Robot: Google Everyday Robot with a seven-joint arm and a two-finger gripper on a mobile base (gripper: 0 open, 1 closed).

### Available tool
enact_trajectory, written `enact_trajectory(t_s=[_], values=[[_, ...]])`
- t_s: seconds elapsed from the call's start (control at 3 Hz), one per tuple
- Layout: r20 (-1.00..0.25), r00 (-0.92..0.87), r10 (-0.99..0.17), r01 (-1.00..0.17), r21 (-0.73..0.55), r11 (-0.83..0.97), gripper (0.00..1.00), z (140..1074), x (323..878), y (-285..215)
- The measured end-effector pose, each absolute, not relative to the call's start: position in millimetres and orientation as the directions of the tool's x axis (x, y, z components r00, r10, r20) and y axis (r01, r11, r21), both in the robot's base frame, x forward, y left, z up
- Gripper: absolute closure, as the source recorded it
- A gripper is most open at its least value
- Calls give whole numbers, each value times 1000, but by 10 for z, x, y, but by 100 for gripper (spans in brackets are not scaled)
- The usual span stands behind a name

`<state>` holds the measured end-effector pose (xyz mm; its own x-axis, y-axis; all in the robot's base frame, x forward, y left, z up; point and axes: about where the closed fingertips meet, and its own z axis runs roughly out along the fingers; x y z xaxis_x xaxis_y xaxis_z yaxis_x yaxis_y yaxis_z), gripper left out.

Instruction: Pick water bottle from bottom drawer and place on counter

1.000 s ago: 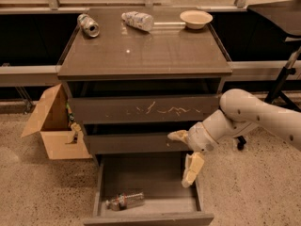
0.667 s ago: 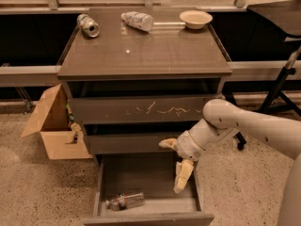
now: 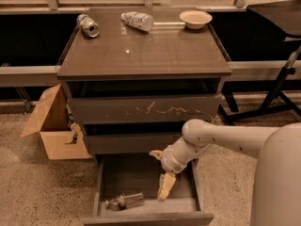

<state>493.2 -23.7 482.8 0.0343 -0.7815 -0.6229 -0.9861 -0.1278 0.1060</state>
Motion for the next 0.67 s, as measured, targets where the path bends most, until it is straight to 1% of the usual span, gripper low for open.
enact_trajectory(t_s=[0.33, 0.67], values=[[-623, 34, -782, -986, 106, -128, 0, 4827, 4932, -236], [-612, 41, -790, -982, 123, -146, 0, 4565, 4990, -128]])
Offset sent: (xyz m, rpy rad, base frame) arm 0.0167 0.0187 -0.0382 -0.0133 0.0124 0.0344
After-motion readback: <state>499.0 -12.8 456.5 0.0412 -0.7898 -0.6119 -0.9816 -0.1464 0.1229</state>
